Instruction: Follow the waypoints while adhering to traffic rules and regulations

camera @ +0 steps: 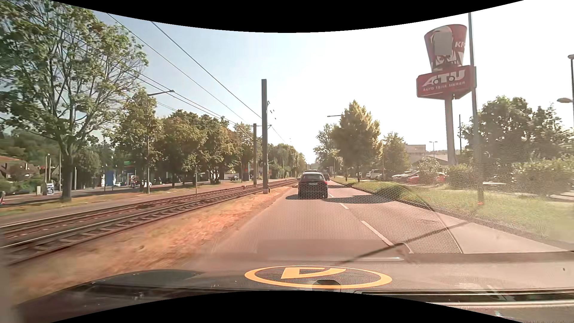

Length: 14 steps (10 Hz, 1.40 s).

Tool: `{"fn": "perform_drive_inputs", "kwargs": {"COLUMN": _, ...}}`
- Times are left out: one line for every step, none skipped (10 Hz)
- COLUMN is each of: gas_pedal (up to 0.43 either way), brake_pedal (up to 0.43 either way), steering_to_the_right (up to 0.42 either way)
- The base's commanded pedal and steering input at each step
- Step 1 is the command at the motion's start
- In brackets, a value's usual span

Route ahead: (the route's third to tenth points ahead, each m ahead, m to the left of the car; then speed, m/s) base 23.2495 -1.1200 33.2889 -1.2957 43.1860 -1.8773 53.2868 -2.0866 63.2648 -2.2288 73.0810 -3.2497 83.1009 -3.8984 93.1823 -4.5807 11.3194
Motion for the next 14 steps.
{"fn": "perform_drive_inputs", "kwargs": {"gas_pedal": 0.177, "brake_pedal": 0.000, "steering_to_the_right": 0.008}}
{"fn": "perform_drive_inputs", "kwargs": {"gas_pedal": 0.177, "brake_pedal": 0.000, "steering_to_the_right": 0.008}}
{"fn": "perform_drive_inputs", "kwargs": {"gas_pedal": 0.177, "brake_pedal": 0.000, "steering_to_the_right": 0.008}}
{"fn": "perform_drive_inputs", "kwargs": {"gas_pedal": 0.177, "brake_pedal": 0.000, "steering_to_the_right": 0.007}}
{"fn": "perform_drive_inputs", "kwargs": {"gas_pedal": 0.177, "brake_pedal": 0.000, "steering_to_the_right": 0.007}}
{"fn": "perform_drive_inputs", "kwargs": {"gas_pedal": 0.169, "brake_pedal": 0.000, "steering_to_the_right": 0.006}}
{"fn": "perform_drive_inputs", "kwargs": {"gas_pedal": 0.169, "brake_pedal": 0.000, "steering_to_the_right": 0.006}}
{"fn": "perform_drive_inputs", "kwargs": {"gas_pedal": 0.169, "brake_pedal": 0.000, "steering_to_the_right": 0.006}}
{"fn": "perform_drive_inputs", "kwargs": {"gas_pedal": 0.169, "brake_pedal": 0.000, "steering_to_the_right": 0.005}}
{"fn": "perform_drive_inputs", "kwargs": {"gas_pedal": 0.169, "brake_pedal": 0.000, "steering_to_the_right": 0.003}}
{"fn": "perform_drive_inputs", "kwargs": {"gas_pedal": 0.157, "brake_pedal": 0.000, "steering_to_the_right": 0.002}}
{"fn": "perform_drive_inputs", "kwargs": {"gas_pedal": 0.157, "brake_pedal": 0.000, "steering_to_the_right": 0.000}}
{"fn": "perform_drive_inputs", "kwargs": {"gas_pedal": 0.157, "brake_pedal": 0.000, "steering_to_the_right": -0.002}}
{"fn": "perform_drive_inputs", "kwargs": {"gas_pedal": 0.157, "brake_pedal": 0.000, "steering_to_the_right": -0.002}}
